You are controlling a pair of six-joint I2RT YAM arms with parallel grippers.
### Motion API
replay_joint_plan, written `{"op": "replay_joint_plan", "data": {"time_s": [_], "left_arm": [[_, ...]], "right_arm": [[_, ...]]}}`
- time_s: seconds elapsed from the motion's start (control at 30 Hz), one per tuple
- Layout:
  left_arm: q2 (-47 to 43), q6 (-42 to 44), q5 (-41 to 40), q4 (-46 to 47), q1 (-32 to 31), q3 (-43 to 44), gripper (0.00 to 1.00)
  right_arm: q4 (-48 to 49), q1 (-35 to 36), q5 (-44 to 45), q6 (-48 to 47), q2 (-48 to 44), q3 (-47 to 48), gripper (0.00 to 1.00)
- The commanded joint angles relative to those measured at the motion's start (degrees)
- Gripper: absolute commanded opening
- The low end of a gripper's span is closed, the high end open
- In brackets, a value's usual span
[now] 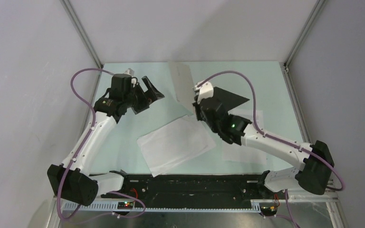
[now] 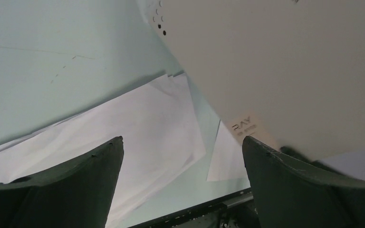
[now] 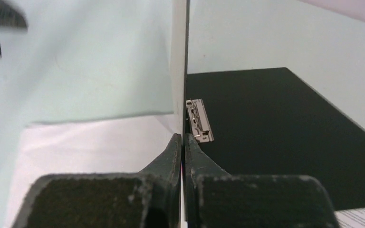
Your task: Put the files into the folder
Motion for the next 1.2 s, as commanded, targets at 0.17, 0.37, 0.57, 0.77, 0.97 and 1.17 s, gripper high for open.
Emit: {"op": "replay_joint_plan", "data": {"time_s": [0.17, 0.37, 0.57, 0.77, 0.97, 1.17], "left_arm": [[1.76, -10.44, 6.26, 3.86, 0.33, 5.95, 1.00], [0.57, -15.34, 4.44, 5.39, 0.34, 6.83, 1.00], [-2.81, -14.35, 0.65, 5.40, 0.63, 3.12, 1.00], [-11.00, -8.08, -7.61, 3.32, 1.17, -4.34, 1.00], [-14.14, -0.54, -11.67, 0.73, 3.84, -10.54, 1.00], [-14.37, 2.13, -10.45, 0.59, 6.02, -11.92, 1.00]], "right_arm": [[0.22, 12.78, 18.84, -7.36, -2.99, -7.74, 0.00], [-0.43, 18.50, 22.45, -6.54, 1.42, -8.96, 0.00], [-0.03, 22.67, 22.48, -3.21, 3.11, -9.49, 0.14], [0.58, 28.34, 21.42, 1.22, 4.56, -10.17, 0.61], [1.14, 31.54, 17.13, 4.99, 3.03, -11.50, 0.76], [4.17, 30.13, 7.01, 3.63, -1.24, -11.96, 0.83]]}}
